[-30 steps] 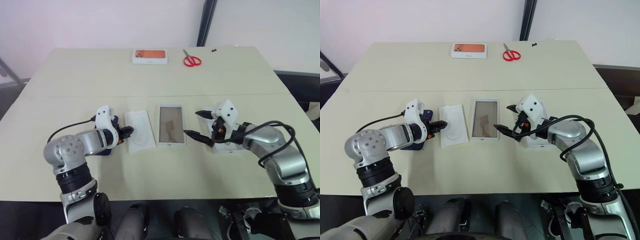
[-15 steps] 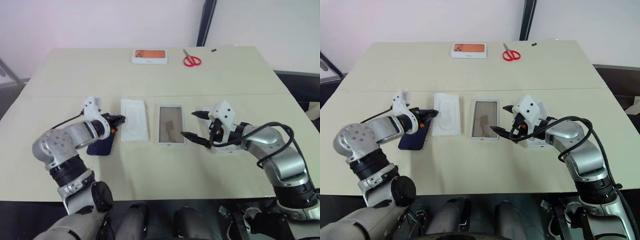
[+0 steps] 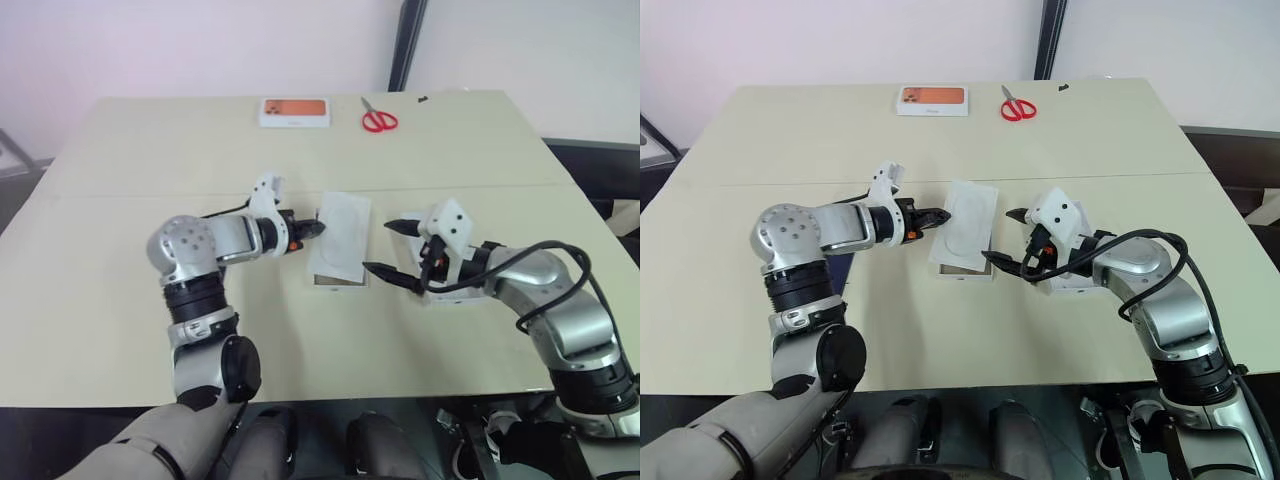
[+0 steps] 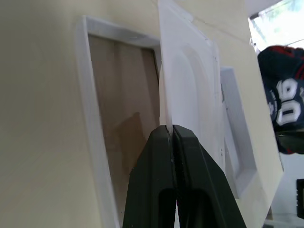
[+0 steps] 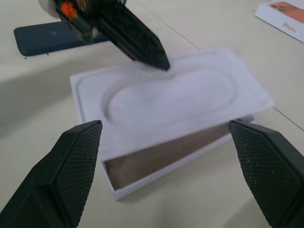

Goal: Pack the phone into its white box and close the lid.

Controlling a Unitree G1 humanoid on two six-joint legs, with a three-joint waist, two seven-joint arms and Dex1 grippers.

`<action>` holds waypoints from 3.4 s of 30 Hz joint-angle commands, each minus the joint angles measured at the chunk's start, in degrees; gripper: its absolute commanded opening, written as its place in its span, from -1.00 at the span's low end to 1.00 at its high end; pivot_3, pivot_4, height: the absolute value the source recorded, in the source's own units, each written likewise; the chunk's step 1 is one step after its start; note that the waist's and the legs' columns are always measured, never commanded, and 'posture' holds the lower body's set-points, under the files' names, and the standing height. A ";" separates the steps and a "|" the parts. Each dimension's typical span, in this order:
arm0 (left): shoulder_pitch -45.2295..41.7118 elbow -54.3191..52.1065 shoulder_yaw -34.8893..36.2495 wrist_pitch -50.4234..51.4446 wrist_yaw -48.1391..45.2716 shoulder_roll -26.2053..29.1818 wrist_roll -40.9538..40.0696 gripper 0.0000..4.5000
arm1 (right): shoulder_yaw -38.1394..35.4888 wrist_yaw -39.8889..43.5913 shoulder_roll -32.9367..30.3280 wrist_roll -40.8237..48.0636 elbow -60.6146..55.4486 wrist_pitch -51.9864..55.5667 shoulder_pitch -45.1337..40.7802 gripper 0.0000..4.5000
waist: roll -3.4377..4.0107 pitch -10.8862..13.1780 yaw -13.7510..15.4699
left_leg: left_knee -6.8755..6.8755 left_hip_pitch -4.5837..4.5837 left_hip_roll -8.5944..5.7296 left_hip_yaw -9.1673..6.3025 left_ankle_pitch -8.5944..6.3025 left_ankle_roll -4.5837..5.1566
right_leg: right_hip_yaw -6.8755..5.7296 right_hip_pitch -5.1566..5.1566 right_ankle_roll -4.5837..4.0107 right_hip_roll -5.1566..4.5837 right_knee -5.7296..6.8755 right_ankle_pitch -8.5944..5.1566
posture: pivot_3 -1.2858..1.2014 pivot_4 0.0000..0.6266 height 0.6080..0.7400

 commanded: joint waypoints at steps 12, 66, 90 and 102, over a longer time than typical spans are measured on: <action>1.68 -3.90 -2.62 -2.06 -0.01 -0.52 1.83 0.52 | -1.06 -1.44 -0.48 0.64 -3.16 0.83 -0.14 1.00 | 0.00 0.00 0.72 | 0.05 0.00 -0.01 0.00 0.00 0.00 | 0.00 0.04 0.00 -0.02 -0.02 0.00 | 0.03 -0.52 1.00; 44.51 -28.14 -18.90 -53.08 -41.73 42.20 3.35 0.76 | 19.33 -0.01 15.50 -30.64 31.75 -13.99 -25.84 -0.97 | 0.07 -0.01 -0.82 | -0.62 0.01 0.00 -0.01 0.21 -0.32 | 0.01 -0.33 -0.04 -0.04 -0.02 0.00 | 0.03 -0.52 1.00; 46.52 -27.64 -16.46 -52.88 -40.83 42.03 2.29 0.76 | 16.01 11.93 6.87 -20.28 5.87 -2.55 -12.13 0.05 | 0.08 -0.01 -0.67 | -0.65 0.08 0.03 -0.04 0.05 -0.05 | 0.00 -0.22 -0.05 -0.03 -0.05 0.00 | 0.03 -0.52 1.00; 49.39 -29.71 -20.23 -55.98 -46.47 45.82 4.42 0.76 | 21.62 12.48 4.56 -23.22 7.78 -9.00 -7.49 -0.13 | 0.08 -0.01 -0.70 | -0.69 0.24 0.03 -0.03 -0.01 0.05 | 0.02 -0.09 -0.05 -0.03 -0.09 -0.01 | 0.03 -0.52 1.00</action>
